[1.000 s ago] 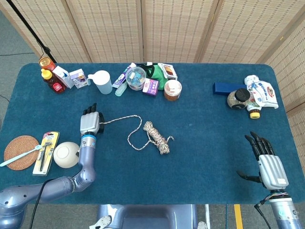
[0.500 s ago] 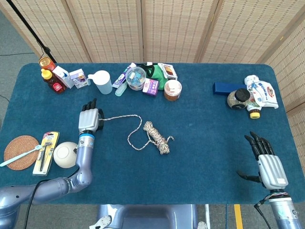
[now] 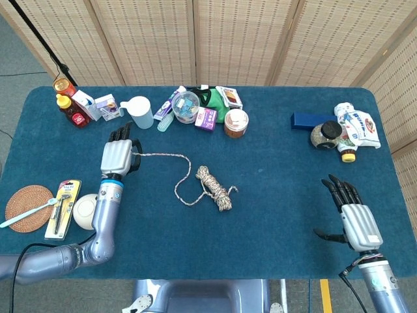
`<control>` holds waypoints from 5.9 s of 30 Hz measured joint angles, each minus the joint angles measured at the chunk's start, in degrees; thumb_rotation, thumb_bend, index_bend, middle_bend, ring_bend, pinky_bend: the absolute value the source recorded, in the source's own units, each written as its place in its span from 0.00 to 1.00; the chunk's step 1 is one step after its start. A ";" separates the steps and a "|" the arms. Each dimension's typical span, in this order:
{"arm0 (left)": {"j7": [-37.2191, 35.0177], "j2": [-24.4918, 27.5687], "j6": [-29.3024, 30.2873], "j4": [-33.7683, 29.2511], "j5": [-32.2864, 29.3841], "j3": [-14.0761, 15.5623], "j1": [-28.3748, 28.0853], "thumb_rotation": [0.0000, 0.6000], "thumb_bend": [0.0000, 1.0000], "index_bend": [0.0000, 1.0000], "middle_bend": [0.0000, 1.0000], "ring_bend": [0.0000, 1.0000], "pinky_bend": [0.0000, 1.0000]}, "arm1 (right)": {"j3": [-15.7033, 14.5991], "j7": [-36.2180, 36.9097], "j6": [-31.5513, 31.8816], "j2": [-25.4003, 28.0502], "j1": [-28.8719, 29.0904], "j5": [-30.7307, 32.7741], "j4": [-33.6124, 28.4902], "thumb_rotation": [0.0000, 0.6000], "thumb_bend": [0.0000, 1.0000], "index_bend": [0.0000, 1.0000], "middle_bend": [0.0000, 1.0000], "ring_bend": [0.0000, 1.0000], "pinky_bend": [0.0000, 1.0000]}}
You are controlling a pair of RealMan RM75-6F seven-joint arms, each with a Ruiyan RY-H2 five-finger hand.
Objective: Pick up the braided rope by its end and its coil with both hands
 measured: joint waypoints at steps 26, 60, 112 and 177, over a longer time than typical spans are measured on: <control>0.35 16.87 8.33 -20.69 6.23 -0.61 3.62 1.00 0.46 0.55 0.00 0.00 0.07 | 8.01 -16.92 -21.66 -13.32 27.62 34.53 -5.16 1.00 0.00 0.00 0.00 0.00 0.00; -6.63 18.95 7.47 -19.99 8.02 1.59 5.44 1.00 0.46 0.55 0.00 0.00 0.07 | 13.24 -39.15 -1.26 -43.67 40.35 58.54 10.19 1.00 0.00 0.00 0.00 0.00 0.00; -12.98 26.28 6.32 -27.74 8.66 0.21 7.51 1.00 0.45 0.55 0.00 0.00 0.07 | 12.73 -39.22 -3.34 -47.18 34.83 41.82 21.91 1.00 0.54 0.55 0.50 0.45 0.70; 0.12 17.69 22.09 -34.23 -21.70 -18.52 -23.36 1.00 0.45 0.55 0.00 0.00 0.07 | 7.00 -25.84 -26.84 -27.42 40.36 29.67 4.54 1.00 0.55 0.59 0.53 0.47 0.73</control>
